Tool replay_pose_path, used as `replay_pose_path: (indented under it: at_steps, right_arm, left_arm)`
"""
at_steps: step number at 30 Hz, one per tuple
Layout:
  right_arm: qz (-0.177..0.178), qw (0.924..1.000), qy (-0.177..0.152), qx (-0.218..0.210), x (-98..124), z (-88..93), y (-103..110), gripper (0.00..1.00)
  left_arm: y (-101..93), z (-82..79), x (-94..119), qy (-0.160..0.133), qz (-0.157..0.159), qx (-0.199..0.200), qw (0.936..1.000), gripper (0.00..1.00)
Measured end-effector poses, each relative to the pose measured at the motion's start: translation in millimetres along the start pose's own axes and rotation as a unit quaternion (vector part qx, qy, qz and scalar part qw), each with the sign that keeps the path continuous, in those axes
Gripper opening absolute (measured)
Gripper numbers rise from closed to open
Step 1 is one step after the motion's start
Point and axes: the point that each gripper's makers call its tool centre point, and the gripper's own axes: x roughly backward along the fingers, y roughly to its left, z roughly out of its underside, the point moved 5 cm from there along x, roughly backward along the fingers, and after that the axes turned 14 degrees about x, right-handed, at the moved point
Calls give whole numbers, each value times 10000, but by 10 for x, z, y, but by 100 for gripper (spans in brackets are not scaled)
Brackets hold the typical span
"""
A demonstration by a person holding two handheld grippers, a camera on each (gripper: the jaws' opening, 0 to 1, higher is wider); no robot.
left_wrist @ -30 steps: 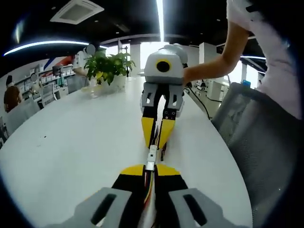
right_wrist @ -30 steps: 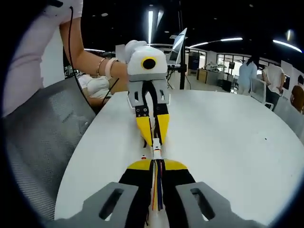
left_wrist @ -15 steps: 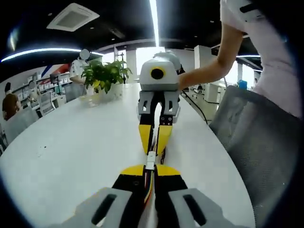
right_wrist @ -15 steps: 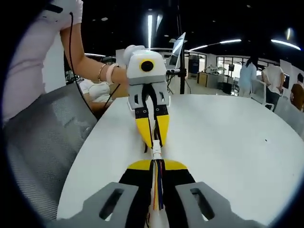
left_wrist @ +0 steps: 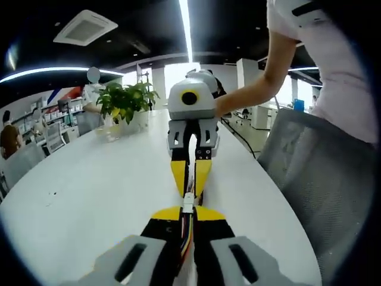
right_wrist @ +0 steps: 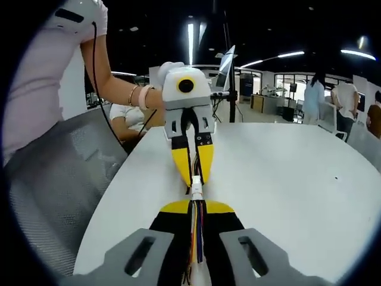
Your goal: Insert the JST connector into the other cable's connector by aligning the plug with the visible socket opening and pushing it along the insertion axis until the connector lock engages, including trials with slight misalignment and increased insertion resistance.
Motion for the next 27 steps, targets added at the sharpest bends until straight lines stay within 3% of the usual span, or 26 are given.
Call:
replay_pose_path:
  at_steps: [11,16,27]
  right_arm:
    - [-16,10000,54,33,-5,18,-50,3]
    - [-92,9997,207,69,-98,126,-74,3]
    - [-15,9994,340,73,-213,292,-200,3]
  left_arm:
    - [46,-13,-32,35,-16,-64,10000,0]
    - [125,93,-85,188,-34,-37,9998,0]
    - [302,231,-141,179,-266,132,9994,0]
